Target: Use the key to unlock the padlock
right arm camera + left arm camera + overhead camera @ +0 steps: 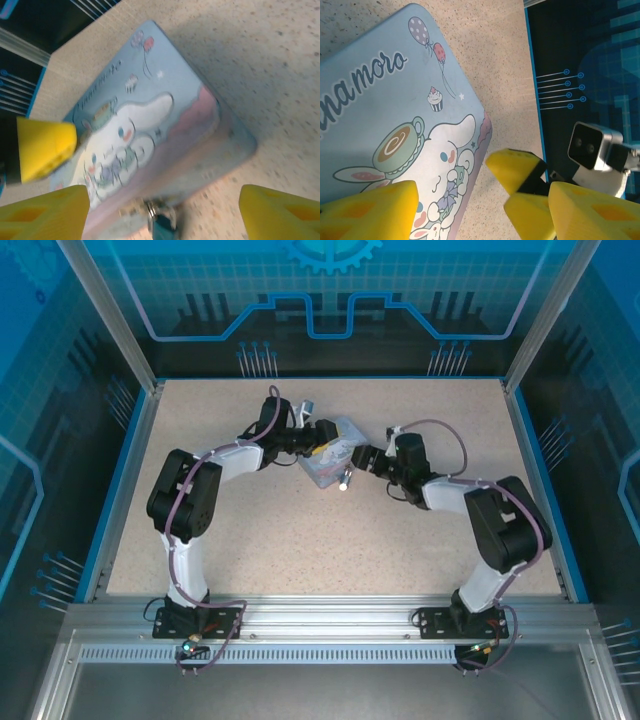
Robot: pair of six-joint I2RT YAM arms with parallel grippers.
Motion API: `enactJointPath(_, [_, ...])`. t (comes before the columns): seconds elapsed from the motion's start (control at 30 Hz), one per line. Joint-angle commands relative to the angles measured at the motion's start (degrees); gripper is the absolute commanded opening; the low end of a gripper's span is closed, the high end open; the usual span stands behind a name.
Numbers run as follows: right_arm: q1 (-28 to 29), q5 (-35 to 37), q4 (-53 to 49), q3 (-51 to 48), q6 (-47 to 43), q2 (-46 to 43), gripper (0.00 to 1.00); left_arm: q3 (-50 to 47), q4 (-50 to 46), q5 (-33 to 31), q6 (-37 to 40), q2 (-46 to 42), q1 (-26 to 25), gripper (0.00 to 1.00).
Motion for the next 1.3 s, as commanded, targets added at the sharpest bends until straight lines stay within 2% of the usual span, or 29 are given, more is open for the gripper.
enactJointPath(0.0, [0.11, -3.88, 0.7, -3.95, 0.87, -0.92, 0.63, -1.09, -2.66, -0.7, 0.18, -1.06, -0.62, 0.71])
enactJointPath(0.1, [1.31, -6.03, 5.88, -5.62, 4.84, 3.02, 0.52, -0.82, -2.5, -0.7, -0.06, -0.73, -0.62, 0.71])
enactJointPath(0.3, [2.84, -5.0, 15.12, -7.29, 13.65, 9.92, 0.43, -0.79, -2.01, -0.96, -0.57, -0.64, -0.6, 0.71])
enactJointPath(0.5, [5.26, -5.79, 14.03, -3.41, 14.67, 13.6, 0.39, -0.62, -2.05, -0.6, -0.77, -0.46, -0.6, 0.71])
enactJointPath(0.8, [6.38, -3.93, 12.93, -4.27, 16.63, 14.35, 0.24, -1.03, -2.03, -0.55, -0.57, -0.77, -0.57, 0.71])
enactJointPath(1.03, [6.99, -4.27, 14.53, -4.05, 17.7, 15.58, 0.22, -0.99, -1.86, -0.58, -0.65, -0.77, -0.49, 0.71])
enactJointPath(1.17, [7.03, -3.46, 14.48, -4.25, 18.09, 14.95, 0.11, -1.17, -1.99, -0.82, -0.64, -0.79, -0.53, 0.71])
enactJointPath(1.27, [6.61, -1.33, 14.44, -6.07, 18.66, 13.04, 0.09, -1.34, -2.63, -1.51, -0.09, -0.9, -0.5, 0.71])
